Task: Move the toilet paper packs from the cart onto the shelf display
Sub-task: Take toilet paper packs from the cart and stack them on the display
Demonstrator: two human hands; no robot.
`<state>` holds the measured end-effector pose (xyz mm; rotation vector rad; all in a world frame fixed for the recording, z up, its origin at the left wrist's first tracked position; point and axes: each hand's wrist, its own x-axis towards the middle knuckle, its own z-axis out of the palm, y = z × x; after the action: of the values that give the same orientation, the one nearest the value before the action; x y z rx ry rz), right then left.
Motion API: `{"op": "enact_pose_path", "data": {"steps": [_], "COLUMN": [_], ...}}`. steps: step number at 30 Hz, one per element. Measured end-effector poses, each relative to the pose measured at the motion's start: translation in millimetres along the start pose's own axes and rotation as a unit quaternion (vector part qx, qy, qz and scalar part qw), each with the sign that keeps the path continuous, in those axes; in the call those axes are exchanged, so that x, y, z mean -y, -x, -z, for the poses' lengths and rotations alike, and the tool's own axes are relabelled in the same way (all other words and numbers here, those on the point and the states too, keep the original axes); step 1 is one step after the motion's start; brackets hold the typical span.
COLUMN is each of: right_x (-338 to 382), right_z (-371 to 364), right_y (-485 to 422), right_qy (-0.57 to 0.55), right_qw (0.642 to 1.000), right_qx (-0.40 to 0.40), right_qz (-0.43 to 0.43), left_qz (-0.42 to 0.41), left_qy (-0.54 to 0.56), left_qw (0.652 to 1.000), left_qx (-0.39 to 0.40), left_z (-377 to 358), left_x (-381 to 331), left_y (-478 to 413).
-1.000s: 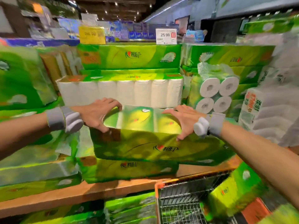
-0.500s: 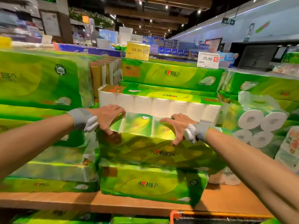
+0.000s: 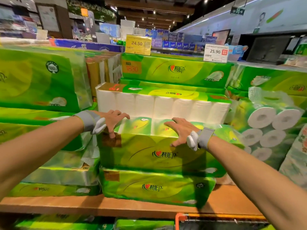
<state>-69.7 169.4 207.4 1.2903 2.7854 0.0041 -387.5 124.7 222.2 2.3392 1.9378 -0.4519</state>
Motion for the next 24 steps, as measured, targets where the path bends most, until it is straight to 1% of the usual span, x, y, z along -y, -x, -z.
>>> {"op": "enact_pose_path", "data": {"steps": [3, 6, 8, 11, 13, 17, 20, 24], "right_x": [-1.5, -4.1, -8.0, -10.8, -10.8, -5.6, 2.3, 8.3], "right_z": [-11.0, -16.7, -19.9, -24.9, -26.8, -26.5, -27.1, -24.3], "right_y": [4.2, 7.0, 11.3, 21.3, 24.9, 22.4, 18.2, 14.1], "right_qy": [0.020, 0.027, 0.038, 0.050, 0.054, 0.060, 0.048, 0.036], "right_qw": [1.000, 1.000, 0.999, 0.997, 0.996, 0.995, 0.995, 0.995], "right_qx": [-0.008, -0.015, -0.019, -0.033, -0.042, -0.062, -0.070, -0.078], "right_qz": [-0.010, -0.008, -0.004, -0.040, -0.056, -0.046, -0.043, -0.045], "left_qz": [0.016, 0.024, 0.007, -0.021, -0.016, 0.005, 0.013, 0.017], "left_qy": [-0.008, -0.014, -0.021, -0.031, -0.007, 0.029, 0.045, 0.020], "left_qw": [0.999, 0.999, 0.998, 0.996, 0.996, 0.992, 0.991, 0.992], "left_qx": [-0.033, -0.032, -0.051, -0.087, -0.092, -0.126, -0.127, -0.120], "left_z": [-4.7, -2.2, -0.1, -0.1, 1.1, 2.0, 0.5, 7.6], "left_x": [-11.9, -27.9, -40.9, -62.0, -67.9, -64.0, -59.9, -59.4], "left_y": [-11.4, -18.5, -24.4, -31.9, -32.7, -24.6, -20.6, -20.1]}}
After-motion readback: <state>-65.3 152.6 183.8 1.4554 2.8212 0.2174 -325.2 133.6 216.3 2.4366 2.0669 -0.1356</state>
